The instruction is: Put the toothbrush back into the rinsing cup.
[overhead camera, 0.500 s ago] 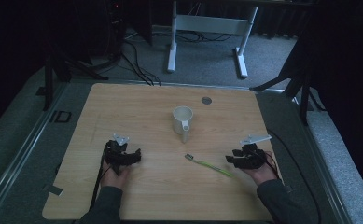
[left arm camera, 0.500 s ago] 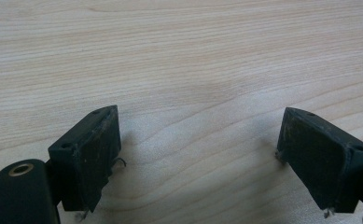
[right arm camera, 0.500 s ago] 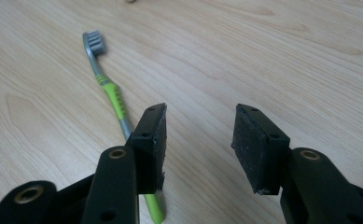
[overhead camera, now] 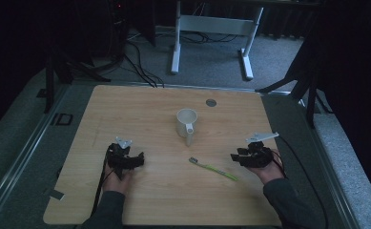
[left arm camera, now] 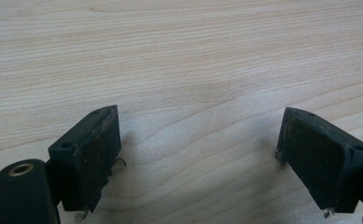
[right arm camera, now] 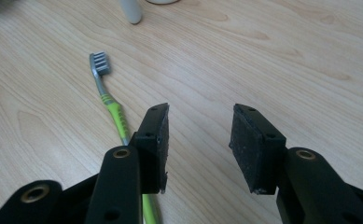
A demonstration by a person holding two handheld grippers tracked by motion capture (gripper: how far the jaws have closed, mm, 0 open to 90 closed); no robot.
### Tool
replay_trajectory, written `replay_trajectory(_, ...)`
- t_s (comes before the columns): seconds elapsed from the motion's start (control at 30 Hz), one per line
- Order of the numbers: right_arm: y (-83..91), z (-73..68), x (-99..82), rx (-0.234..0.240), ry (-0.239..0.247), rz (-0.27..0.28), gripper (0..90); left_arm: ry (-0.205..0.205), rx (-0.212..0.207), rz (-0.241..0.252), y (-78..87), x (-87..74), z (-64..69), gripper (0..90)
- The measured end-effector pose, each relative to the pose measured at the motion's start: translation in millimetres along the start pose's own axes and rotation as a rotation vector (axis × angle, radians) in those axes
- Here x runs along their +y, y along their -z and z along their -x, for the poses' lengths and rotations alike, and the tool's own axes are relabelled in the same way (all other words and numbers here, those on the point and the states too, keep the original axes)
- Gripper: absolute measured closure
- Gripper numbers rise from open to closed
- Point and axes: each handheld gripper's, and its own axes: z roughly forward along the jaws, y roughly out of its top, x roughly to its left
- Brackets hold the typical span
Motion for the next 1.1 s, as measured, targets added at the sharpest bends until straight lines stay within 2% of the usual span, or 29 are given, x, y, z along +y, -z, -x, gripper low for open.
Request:
replay_trajectory(0.23,3.3,-4.1,8.8,0.021,0.036,-0.036,60.0,-0.029,-0.029,-0.001,-2.0,2.1,2.5,13.9)
replay_trajectory(0.5,9.3,-6.4,22.9,0.008,0.076,-0.06,60.4,-0.028,-0.03,0.0,-2.3,2.3,2.9,13.9)
replay_trajectory(0.73,7.9,-3.3,28.1,-0.004,0.088,-0.13,60.9,-0.028,-0.029,0.0,-2.4,2.4,3.0,13.9)
replay_trajectory(1.1,1.4,-8.8,34.2,0.004,0.13,-0.191,60.5,-0.027,-0.028,0.0,-2.3,2.4,3.4,13.9)
